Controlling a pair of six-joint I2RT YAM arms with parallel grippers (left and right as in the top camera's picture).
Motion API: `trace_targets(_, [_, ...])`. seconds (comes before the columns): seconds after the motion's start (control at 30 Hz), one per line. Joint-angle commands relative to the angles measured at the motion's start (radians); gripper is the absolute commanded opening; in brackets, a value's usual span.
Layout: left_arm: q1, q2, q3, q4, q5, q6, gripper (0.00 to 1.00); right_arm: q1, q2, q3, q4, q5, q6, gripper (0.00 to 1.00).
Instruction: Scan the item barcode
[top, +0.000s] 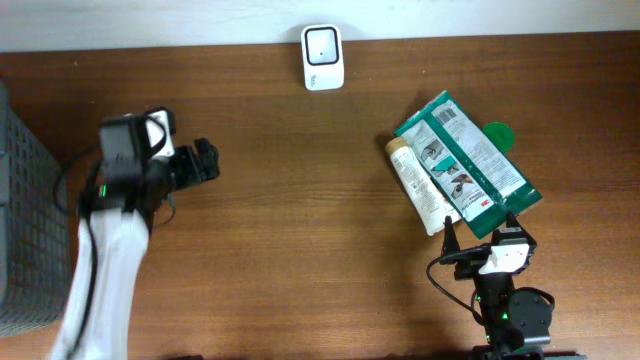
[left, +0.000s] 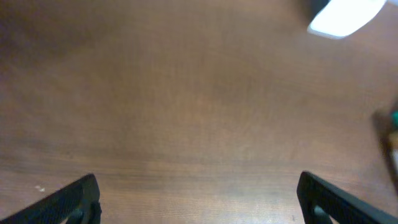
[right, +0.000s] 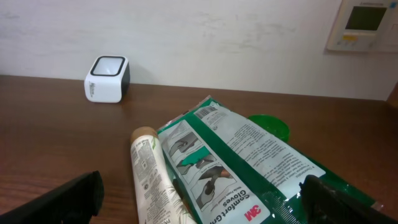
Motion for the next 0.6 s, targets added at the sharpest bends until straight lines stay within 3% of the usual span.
trace_targets(0.0, [0.004,-0.304,-0.246,0.183,0.04,0.217,0.99,0.008,-0.009,-0.009,-0.001,-0.008,-0.006,0.99])
trace_targets(0.2, [0.003,-0.84,-0.766,0.527,0.061,0.417,0.99,0.008,-0.009,-0.009,-0.001,-0.008,-0.006,0.98])
trace_targets(0.4, [-0.013,-1.141,-0.965,0.541,0.022,0.469,0.99,0.008,-0.009,-0.009,-0.001,-0.008,-0.006,0.98])
trace_targets(0.57, [-0.054,-1.283,-1.047,0.534,-0.066,0.476,0.99,0.008,-0.009,-0.009,-0.001,-0.008,-0.006,0.98])
